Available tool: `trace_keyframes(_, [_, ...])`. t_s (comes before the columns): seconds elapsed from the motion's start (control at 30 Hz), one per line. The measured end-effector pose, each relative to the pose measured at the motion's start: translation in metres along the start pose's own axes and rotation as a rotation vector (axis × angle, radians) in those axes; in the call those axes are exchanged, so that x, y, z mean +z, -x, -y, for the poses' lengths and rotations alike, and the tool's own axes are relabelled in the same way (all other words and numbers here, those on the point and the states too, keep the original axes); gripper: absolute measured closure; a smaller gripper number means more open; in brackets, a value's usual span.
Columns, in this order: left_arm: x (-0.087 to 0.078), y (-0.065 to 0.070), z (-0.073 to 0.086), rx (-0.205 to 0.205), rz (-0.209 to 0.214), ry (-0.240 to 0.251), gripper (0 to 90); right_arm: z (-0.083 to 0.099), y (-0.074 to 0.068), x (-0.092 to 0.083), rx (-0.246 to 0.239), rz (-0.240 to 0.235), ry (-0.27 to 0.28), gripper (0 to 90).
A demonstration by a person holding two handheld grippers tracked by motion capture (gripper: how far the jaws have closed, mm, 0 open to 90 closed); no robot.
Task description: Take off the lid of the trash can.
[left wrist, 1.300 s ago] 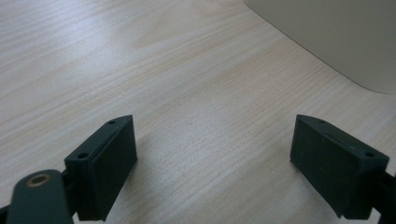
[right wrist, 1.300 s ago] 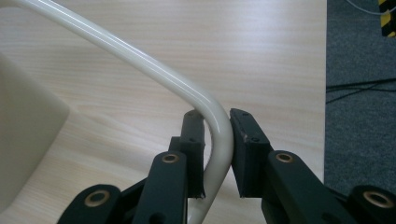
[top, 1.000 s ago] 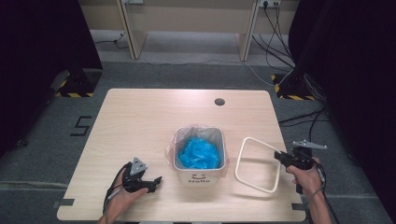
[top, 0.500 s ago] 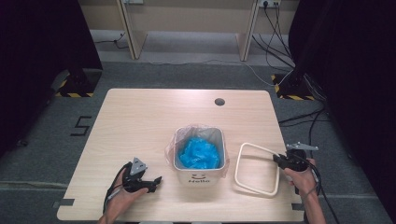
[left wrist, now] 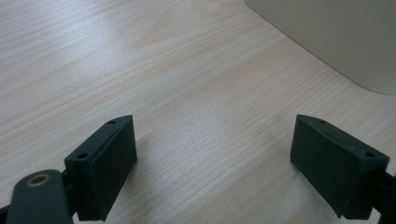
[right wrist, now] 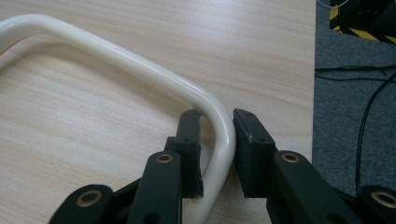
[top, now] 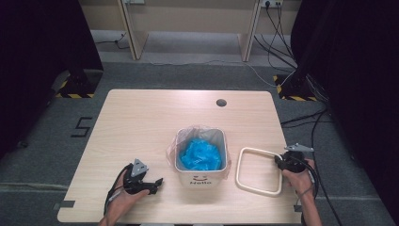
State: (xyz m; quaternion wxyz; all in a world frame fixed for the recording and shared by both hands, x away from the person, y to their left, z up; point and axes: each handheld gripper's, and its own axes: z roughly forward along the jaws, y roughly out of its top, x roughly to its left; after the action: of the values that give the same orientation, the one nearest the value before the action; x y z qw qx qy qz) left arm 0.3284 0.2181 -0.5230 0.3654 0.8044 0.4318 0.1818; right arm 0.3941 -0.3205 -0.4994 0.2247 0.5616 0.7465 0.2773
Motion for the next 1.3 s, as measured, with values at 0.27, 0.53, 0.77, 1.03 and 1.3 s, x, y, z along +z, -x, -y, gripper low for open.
trace_keyframes(0.27, [0.0, 0.0, 0.0, 0.0, -0.001, -0.001, 13.4, 0.001, -0.002, 0.001, -0.006, 0.0, 0.017, 70.0])
trace_keyframes(0.53, [0.0, 0.0, 0.0, 0.0, -0.001, -0.002, 13.4, 0.0, -0.004, -0.004, 0.045, 0.01, 0.038, 45.7])
trace_keyframes(0.77, [0.0, 0.0, 0.0, 0.0, -0.001, -0.002, 13.3, -0.004, -0.005, -0.014, 0.165, -0.042, 0.112, 28.1])
trace_keyframes(1.03, [0.001, 0.0, -0.001, 0.001, 0.0, -0.001, 13.2, -0.01, -0.014, -0.021, 0.224, -0.123, 0.176, 20.4])
trace_keyframes(1.3, [0.001, 0.0, -0.001, -0.001, -0.002, -0.002, 13.0, -0.019, -0.029, -0.028, 0.2, -0.172, 0.211, 18.4])
